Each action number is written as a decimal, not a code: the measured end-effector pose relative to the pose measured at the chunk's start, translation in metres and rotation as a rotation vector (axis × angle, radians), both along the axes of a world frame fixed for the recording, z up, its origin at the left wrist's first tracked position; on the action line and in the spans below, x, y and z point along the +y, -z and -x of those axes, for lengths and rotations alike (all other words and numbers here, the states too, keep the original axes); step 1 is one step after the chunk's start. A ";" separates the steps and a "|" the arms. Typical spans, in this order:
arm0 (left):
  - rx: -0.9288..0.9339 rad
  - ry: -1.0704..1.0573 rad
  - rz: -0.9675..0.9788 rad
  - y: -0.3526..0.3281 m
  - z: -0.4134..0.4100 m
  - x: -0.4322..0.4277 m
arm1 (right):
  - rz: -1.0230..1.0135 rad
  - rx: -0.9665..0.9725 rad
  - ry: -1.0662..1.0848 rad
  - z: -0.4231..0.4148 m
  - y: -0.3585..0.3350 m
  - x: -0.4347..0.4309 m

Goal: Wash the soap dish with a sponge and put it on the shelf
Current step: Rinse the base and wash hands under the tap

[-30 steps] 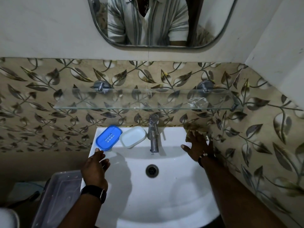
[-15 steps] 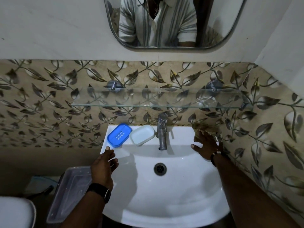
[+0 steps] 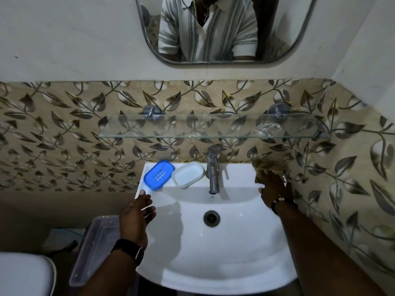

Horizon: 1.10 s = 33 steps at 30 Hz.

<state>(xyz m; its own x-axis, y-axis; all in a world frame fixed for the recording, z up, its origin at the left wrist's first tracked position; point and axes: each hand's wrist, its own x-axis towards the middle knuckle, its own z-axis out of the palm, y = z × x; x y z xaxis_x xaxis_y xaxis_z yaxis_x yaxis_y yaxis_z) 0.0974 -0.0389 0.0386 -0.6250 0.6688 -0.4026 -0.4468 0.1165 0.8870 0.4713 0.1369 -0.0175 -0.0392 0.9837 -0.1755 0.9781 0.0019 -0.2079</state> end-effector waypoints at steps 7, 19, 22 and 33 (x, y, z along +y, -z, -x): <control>-0.009 0.015 0.022 0.003 -0.008 -0.002 | -0.028 -0.042 -0.008 -0.001 -0.008 -0.002; -0.051 0.054 -0.007 -0.005 -0.024 -0.001 | -0.419 0.016 -0.023 0.008 -0.033 -0.022; -0.083 0.064 -0.031 -0.014 -0.028 -0.003 | -0.599 0.107 -0.031 0.028 -0.057 -0.035; -0.087 0.148 -0.114 -0.035 -0.014 -0.020 | -0.783 0.150 -0.251 0.123 -0.112 -0.091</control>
